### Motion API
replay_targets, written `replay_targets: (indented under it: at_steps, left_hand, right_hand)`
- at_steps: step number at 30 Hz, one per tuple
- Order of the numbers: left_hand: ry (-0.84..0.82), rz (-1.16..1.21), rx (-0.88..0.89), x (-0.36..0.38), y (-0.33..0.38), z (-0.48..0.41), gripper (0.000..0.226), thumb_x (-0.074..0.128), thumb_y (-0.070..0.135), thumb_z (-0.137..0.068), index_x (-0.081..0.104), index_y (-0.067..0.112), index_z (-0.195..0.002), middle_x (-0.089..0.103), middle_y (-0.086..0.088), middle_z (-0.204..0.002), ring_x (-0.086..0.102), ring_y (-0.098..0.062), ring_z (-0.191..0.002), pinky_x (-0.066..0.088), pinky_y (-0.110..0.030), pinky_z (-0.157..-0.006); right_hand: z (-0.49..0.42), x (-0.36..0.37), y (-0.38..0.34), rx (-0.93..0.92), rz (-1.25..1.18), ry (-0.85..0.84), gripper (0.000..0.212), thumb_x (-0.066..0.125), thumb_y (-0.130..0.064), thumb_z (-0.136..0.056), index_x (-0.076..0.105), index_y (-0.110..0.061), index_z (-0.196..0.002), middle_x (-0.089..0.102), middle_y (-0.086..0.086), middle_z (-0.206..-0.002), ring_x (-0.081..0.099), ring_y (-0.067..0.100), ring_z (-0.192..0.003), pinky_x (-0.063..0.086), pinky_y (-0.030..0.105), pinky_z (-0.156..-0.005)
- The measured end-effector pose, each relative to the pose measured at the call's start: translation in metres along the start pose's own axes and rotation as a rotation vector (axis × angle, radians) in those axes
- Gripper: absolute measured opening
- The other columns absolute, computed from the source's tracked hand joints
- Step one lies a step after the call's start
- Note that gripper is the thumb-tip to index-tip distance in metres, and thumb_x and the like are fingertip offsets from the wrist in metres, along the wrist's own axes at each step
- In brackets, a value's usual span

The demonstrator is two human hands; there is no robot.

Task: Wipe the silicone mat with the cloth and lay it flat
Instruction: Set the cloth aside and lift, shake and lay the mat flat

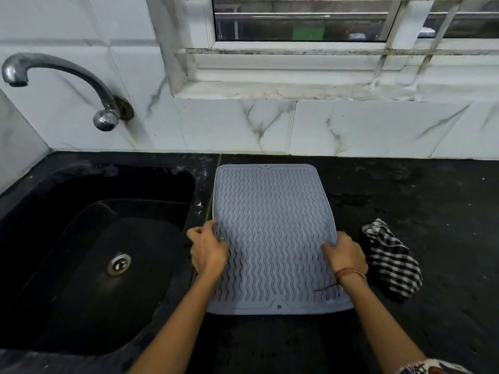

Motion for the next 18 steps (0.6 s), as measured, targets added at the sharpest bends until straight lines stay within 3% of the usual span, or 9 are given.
replay_targets:
  at_steps: [4,6,12,14,18]
  left_hand:
    - [-0.103,0.297,-0.074,-0.005,0.012,-0.022,0.035,0.042,0.010,-0.089,0.055,0.019,-0.121,0.062,-0.016,-0.119,0.063,-0.035,-0.084,0.051,-0.039,-0.075]
    - [-0.133,0.421,-0.074,-0.011,0.031,-0.034,0.037,0.041,0.003,-0.086,0.060,0.014,-0.116,0.064,-0.018,-0.117,0.063,-0.038,-0.097,0.052,-0.043,-0.087]
    - [0.061,0.288,0.224,-0.063,0.106,-0.045,0.042,0.039,0.003,-0.085,0.058,0.016,-0.120,0.062,-0.012,-0.123,0.058,-0.029,-0.111,0.045,-0.037,-0.101]
    - [0.129,0.270,0.336,-0.075,0.117,-0.039,0.046,0.039,0.001,-0.083,0.055,0.018,-0.123,0.062,-0.012,-0.123,0.057,-0.028,-0.113,0.042,-0.035,-0.099]
    - [0.112,0.310,0.372,-0.065,0.099,-0.034,0.045,0.041,0.002,-0.085,0.051,0.017,-0.126,0.060,-0.009,-0.126,0.055,-0.019,-0.113,0.043,-0.028,-0.097]
  right_hand:
    - [-0.001,-0.016,-0.022,-0.130,-0.009,0.095,0.019,0.046,-0.017,-0.094,0.059,-0.004,-0.102,0.065,0.022,-0.104,0.060,0.037,-0.097,0.041,0.034,-0.070]
    - [0.000,-0.033,-0.046,-0.222,-0.045,0.177,0.019,0.045,-0.016,-0.094,0.060,-0.006,-0.099,0.065,0.022,-0.103,0.060,0.038,-0.096,0.037,0.033,-0.068]
    - [0.021,-0.103,-0.115,-0.502,-0.149,0.494,0.025,0.043,-0.013,-0.097,0.061,-0.005,-0.112,0.067,0.024,-0.103,0.061,0.040,-0.098,0.036,0.034,-0.066]
    - [0.028,-0.118,-0.121,-0.568,-0.196,0.579,0.025,0.044,-0.012,-0.097,0.061,-0.004,-0.114,0.068,0.024,-0.103,0.062,0.040,-0.096,0.044,0.038,-0.070]
    - [0.024,-0.109,-0.094,-0.525,-0.295,0.559,0.025,0.050,-0.012,-0.094,0.061,0.000,-0.113,0.069,0.027,-0.099,0.064,0.039,-0.091,0.047,0.036,-0.072]
Point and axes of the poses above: each hand's wrist, its own z-axis away from the middle knuckle, its own x-axis out of the palm, y = z × x, the point moved 6 cm from there along -z, towards the middle knuckle
